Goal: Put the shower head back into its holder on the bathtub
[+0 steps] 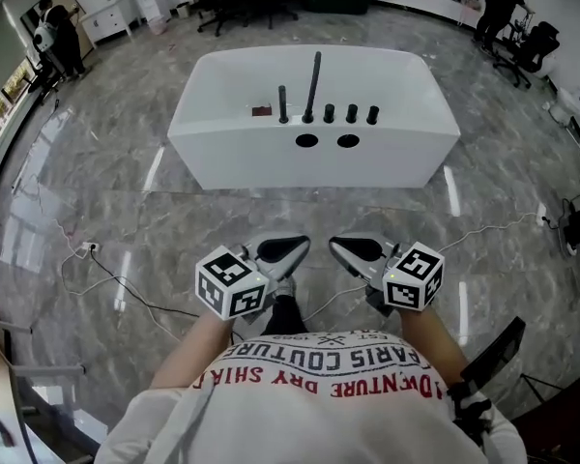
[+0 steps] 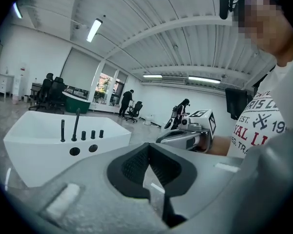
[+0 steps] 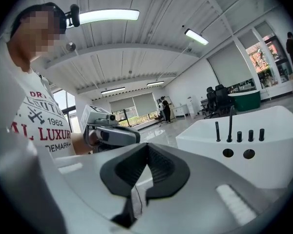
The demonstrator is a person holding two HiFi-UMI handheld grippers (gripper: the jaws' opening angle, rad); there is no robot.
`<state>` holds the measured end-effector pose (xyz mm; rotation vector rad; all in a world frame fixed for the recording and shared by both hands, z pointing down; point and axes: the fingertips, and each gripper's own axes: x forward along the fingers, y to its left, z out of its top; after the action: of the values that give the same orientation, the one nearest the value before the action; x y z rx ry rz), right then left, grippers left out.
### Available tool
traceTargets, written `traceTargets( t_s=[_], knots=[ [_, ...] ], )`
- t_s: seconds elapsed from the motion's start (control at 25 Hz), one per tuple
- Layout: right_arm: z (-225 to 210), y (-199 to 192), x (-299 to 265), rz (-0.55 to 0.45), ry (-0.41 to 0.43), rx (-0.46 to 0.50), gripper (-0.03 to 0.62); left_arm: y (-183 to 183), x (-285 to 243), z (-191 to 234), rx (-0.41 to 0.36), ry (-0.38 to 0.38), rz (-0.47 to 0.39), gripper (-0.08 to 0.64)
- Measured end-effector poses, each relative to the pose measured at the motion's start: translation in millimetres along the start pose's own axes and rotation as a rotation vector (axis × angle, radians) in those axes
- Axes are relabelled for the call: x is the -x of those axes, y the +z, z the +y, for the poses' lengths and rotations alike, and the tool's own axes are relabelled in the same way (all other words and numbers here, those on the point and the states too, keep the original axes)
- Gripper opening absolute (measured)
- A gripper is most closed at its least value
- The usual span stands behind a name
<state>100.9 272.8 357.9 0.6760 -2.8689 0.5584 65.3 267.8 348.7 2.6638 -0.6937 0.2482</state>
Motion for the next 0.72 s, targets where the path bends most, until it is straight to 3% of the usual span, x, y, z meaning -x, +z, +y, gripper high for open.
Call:
traceTargets(
  t_s=[0.24,0.72],
  knots=[
    [28,-4,14,-0.008,0.007,0.030,0.005,-6,13,-29,-0.012,0.018,-0.013,0.002],
    [48,15,13,-0.040,0.019,0.044,0.005,-5,31,-41,-0.036,0.020,-0.045,0.000]
  ],
)
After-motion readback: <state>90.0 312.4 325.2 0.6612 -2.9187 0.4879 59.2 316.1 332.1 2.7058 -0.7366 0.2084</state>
